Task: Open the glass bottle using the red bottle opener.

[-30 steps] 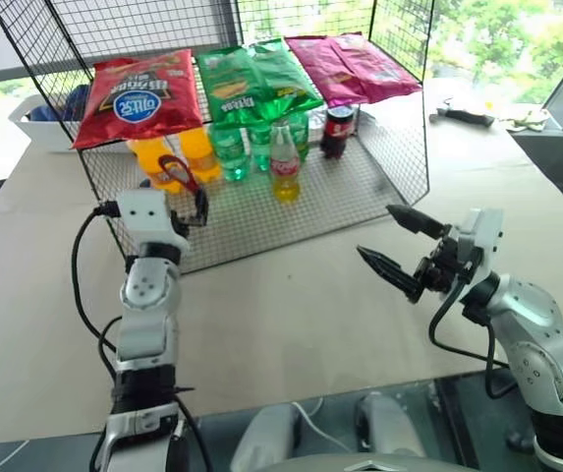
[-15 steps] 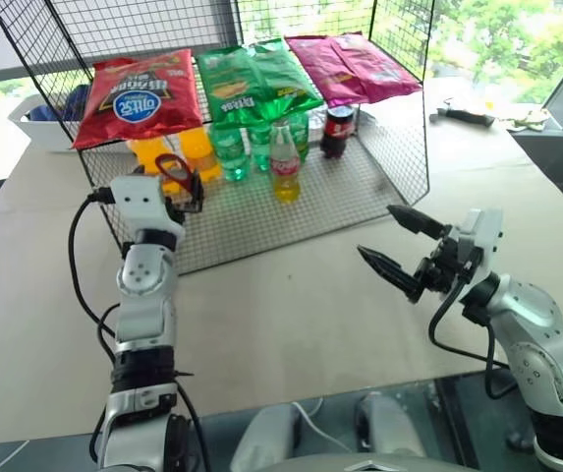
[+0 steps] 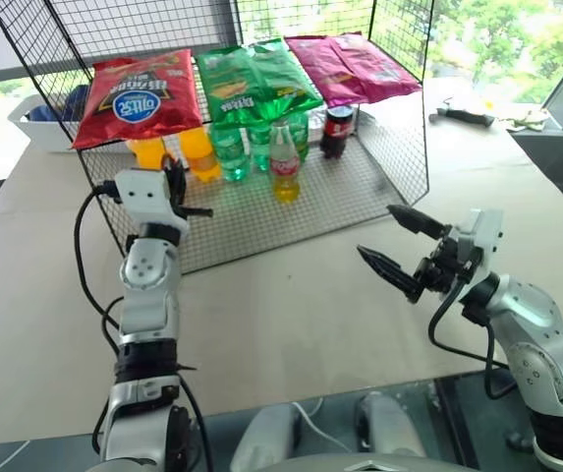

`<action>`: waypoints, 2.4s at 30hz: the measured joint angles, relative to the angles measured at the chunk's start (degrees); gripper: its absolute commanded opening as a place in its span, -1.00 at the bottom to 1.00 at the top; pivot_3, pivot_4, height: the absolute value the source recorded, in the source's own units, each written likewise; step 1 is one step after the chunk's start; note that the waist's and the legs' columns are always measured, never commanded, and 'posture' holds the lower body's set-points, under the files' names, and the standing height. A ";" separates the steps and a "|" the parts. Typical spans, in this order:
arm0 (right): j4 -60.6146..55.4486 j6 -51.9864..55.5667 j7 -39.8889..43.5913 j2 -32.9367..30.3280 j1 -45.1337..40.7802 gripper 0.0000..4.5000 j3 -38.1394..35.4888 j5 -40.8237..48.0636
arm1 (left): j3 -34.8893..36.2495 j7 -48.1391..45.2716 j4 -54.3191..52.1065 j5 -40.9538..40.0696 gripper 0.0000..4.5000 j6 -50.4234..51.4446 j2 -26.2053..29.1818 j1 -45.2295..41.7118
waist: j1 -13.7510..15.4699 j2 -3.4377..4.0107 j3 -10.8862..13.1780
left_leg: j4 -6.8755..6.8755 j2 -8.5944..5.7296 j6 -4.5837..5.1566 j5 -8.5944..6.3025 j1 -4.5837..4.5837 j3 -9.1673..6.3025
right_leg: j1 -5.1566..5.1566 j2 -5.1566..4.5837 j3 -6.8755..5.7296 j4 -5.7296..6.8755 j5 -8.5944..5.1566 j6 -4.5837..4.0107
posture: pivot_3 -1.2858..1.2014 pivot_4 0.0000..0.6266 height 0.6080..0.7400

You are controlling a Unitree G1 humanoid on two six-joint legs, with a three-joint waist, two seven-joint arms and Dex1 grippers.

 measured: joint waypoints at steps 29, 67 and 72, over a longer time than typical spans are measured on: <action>1.86 -0.45 -0.97 0.66 -0.25 1.00 0.03 -0.74 | 1.51 -12.31 -15.34 -36.27 -0.98 25.64 -4.93 3.50 | -0.05 -0.02 0.01 | 0.03 -0.04 0.00 0.01 0.00 0.01 | 0.01 0.02 0.00 0.03 0.00 -0.01 | 0.03 -0.52 1.00; 11.80 50.22 -10.00 2.72 -22.55 -0.99 0.54 32.01 | -10.58 -39.21 -17.89 -52.26 -1.00 46.70 -5.38 1.73 | -0.36 -0.01 0.03 | 0.01 -0.02 0.02 0.00 -0.04 0.00 | -0.02 0.00 0.02 -0.04 -0.01 -0.02 | 0.03 -0.52 1.00; 12.46 51.42 -10.94 3.37 -22.55 -0.99 0.62 33.22 | -10.49 -39.58 -18.13 -52.88 -1.00 47.48 -4.81 2.72 | -0.61 0.00 0.03 | 0.00 -0.02 0.02 0.00 -0.04 -0.01 | -0.03 0.00 0.02 -0.04 -0.01 -0.02 | 0.03 -0.52 1.00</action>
